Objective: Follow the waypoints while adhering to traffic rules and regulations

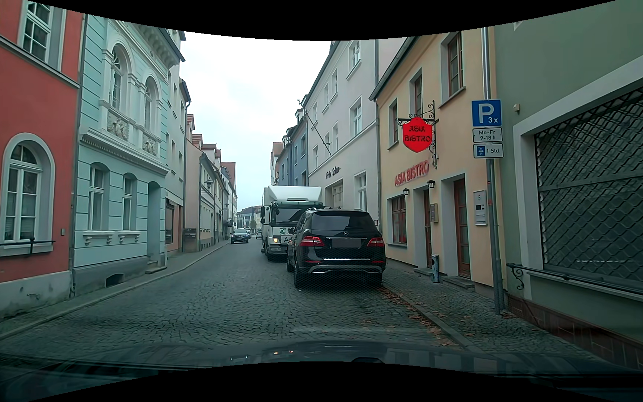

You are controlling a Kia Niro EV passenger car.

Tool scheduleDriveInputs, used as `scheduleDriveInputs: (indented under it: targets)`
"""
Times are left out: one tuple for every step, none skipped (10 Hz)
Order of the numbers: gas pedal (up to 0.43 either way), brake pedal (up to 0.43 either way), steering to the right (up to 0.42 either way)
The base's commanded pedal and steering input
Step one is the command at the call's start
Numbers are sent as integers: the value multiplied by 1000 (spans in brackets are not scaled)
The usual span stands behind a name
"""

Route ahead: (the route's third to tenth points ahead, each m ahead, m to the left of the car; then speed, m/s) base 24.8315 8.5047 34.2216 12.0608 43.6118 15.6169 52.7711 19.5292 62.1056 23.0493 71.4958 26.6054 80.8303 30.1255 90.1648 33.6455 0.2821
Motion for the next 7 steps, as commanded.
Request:
scheduleDriveInputs:
  targets:
    - [0, 159, -89]
    - [0, 159, -89]
    - [0, 159, -89]
    - [0, 159, -89]
    - [0, 159, -89]
    - [0, 165, -89]
    - [0, 171, -89]
